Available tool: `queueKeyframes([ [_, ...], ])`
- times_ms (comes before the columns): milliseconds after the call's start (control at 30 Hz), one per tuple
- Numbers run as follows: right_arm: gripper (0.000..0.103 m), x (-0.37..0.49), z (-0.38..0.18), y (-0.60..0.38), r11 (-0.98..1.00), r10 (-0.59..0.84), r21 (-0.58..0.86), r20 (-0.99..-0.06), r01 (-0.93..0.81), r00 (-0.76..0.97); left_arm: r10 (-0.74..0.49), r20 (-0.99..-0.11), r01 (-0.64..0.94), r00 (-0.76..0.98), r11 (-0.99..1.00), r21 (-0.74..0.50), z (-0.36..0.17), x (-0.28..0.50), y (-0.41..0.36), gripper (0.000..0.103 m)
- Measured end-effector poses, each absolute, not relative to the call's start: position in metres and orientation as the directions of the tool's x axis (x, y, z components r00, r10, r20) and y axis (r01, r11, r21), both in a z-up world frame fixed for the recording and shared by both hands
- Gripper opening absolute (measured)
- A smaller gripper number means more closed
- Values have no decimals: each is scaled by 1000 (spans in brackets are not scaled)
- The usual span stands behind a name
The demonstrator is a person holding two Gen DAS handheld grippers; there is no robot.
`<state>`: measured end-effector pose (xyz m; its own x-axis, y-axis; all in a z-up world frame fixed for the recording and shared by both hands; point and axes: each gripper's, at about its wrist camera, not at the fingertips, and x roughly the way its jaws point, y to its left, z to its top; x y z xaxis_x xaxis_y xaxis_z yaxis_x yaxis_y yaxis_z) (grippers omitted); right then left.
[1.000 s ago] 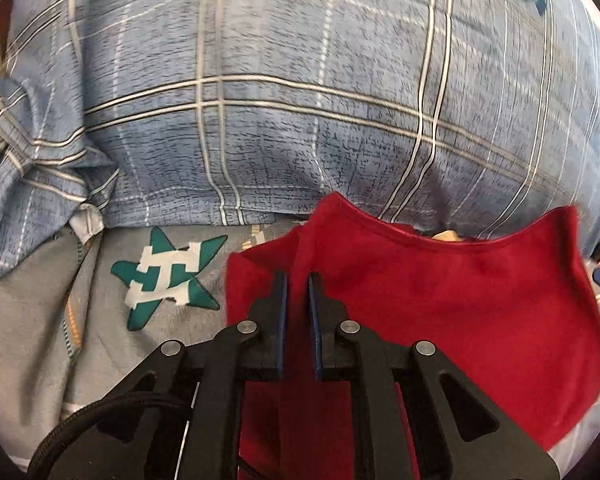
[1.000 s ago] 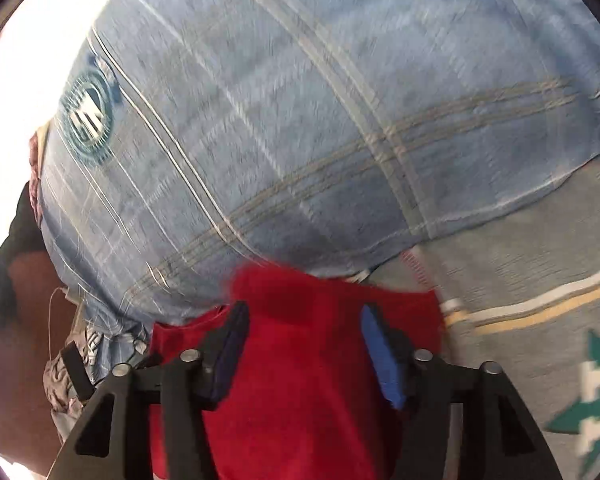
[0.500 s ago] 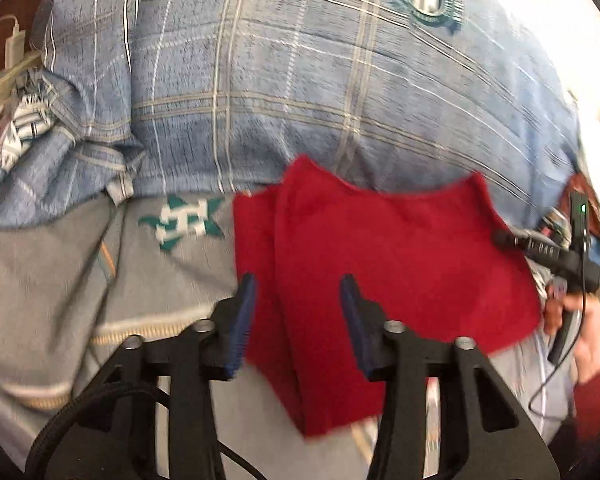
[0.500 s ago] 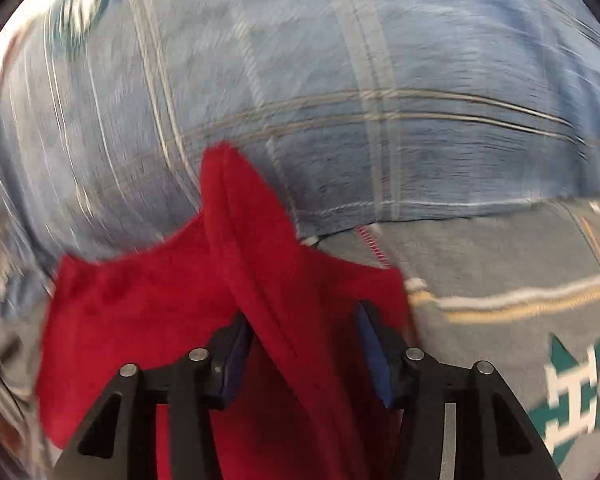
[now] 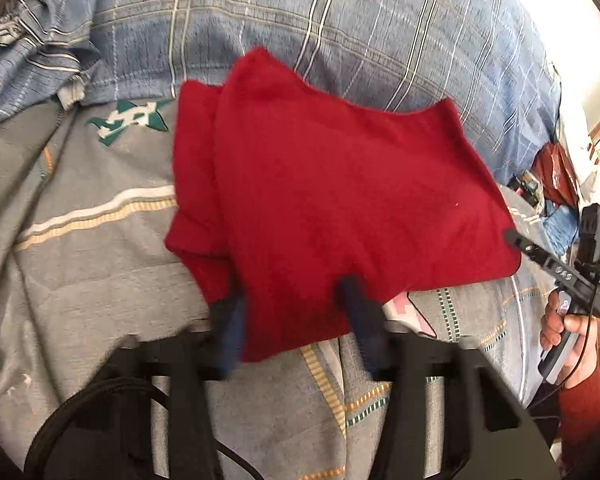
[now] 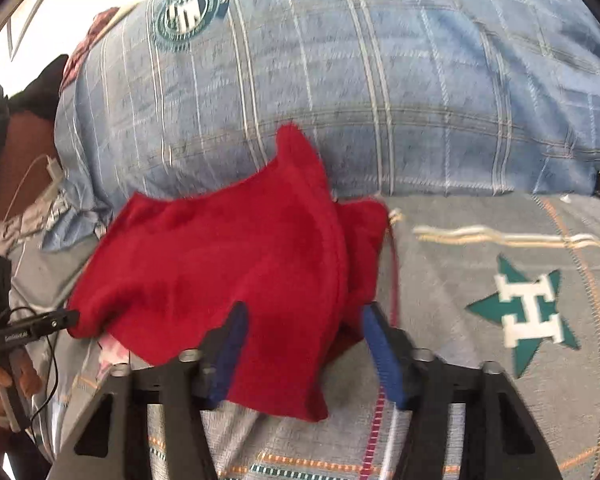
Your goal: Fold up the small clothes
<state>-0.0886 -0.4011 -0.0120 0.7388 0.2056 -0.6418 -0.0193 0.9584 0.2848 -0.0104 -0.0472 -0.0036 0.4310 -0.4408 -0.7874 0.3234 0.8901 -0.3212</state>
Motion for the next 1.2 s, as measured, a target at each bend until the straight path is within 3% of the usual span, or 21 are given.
queueKeyframes([
  [33, 25, -84, -15, -398, 957, 214, 288, -661, -20, 719, -439, -787, 328, 433, 890, -317, -2, -9, -48, 18],
  [133, 6, -85, -14, -395, 955, 231, 296, -677, -29, 699, -431, -779, 353, 456, 891, -287, 12, -13, -43, 9],
  [333, 6, -118, 17, -408, 886, 412, 435, -580, -160, 703, -413, -765, 377, 495, 895, -239, 22, -25, -12, 7],
  [500, 6, -119, -25, -410, 911, 357, 406, -689, -73, 630, -393, -798, 321, 456, 910, -264, -11, -20, -5, 7],
  [567, 6, -117, -36, -415, 894, 370, 447, -689, -36, 623, -400, -794, 319, 458, 907, -274, -7, -20, -4, 8],
  [667, 18, -125, -14, -412, 920, 300, 391, -663, -25, 686, -367, -805, 321, 467, 918, -232, 6, -22, -6, 9],
  [733, 52, -130, 4, -403, 947, 241, 318, -634, -36, 735, -337, -792, 317, 510, 929, -191, 19, -26, -8, 9],
  [800, 54, -131, 21, -386, 965, 216, 249, -574, -84, 789, -298, -778, 287, 554, 945, -158, 28, -27, -11, 9],
  [867, 54, -118, 28, -360, 972, 232, 176, -577, -158, 783, -310, -758, 264, 574, 946, -186, 34, -23, -15, 9],
  [900, 50, -110, 26, -348, 970, 242, 156, -592, -186, 769, -327, -752, 251, 573, 943, -219, 36, -18, -20, 17],
  [933, 40, -102, 23, -336, 962, 271, 152, -607, -226, 747, -331, -752, 242, 570, 942, -232, 36, -15, -23, 32],
  [1000, 36, -80, 11, -312, 930, 363, 209, -637, -301, 680, -327, -752, 210, 572, 945, -251, 34, -6, -33, 44],
  [1100, 36, -47, -3, -303, 930, 367, 238, -656, -281, 659, -262, -765, 175, 588, 965, -196, 26, 13, -49, 44],
  [1200, 34, -4, -15, -328, 965, 252, 226, -683, -130, 685, -205, -781, 127, 590, 979, -161, 10, 27, -47, 44],
])
